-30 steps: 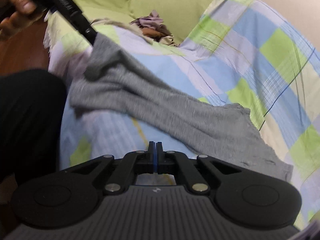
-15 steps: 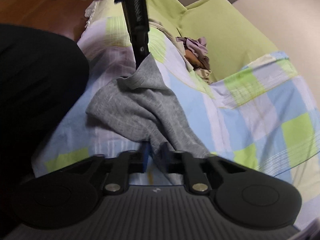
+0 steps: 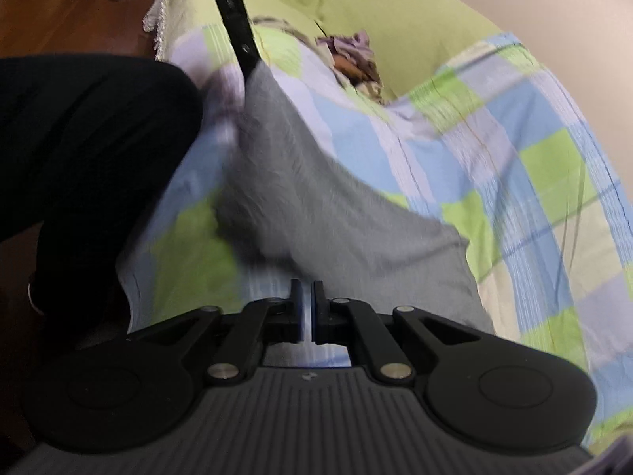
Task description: Fold clothes
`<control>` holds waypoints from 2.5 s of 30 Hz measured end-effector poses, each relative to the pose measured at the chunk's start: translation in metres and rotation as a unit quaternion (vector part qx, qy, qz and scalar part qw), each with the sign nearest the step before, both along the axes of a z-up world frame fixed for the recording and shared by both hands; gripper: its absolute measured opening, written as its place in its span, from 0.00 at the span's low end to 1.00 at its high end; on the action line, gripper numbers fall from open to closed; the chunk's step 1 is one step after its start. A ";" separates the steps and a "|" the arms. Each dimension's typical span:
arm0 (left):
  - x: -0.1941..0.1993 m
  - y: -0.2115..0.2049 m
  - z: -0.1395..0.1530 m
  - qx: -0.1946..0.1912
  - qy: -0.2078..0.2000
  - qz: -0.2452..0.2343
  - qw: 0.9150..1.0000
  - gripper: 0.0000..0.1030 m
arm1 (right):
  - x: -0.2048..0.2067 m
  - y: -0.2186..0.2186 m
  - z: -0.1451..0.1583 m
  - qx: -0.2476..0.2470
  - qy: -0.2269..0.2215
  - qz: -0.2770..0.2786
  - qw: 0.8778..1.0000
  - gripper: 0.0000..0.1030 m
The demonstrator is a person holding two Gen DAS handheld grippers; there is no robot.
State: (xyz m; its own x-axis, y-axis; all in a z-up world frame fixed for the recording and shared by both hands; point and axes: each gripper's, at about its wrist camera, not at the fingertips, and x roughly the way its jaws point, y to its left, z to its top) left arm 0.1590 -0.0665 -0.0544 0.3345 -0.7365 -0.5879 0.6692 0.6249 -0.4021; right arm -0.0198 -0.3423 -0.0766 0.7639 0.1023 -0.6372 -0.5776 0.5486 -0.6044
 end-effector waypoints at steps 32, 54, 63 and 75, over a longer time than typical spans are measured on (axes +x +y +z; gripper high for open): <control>-0.087 -0.267 0.015 0.082 -0.234 -0.337 0.908 0.29 | -0.054 -0.217 -0.008 0.427 -0.006 -0.419 0.801 0.30; -0.100 -0.329 -0.016 0.083 -0.051 -0.212 0.972 0.41 | -0.063 -0.262 -0.013 0.559 0.011 -0.359 0.748 0.02; -0.092 -0.300 -0.016 0.032 0.011 -0.230 0.973 0.02 | -0.096 -0.270 0.004 0.503 -0.031 -0.407 0.762 0.02; -0.080 -0.268 -0.044 0.036 0.082 -0.226 0.970 0.01 | -0.093 -0.271 -0.005 0.436 -0.026 -0.455 0.776 0.03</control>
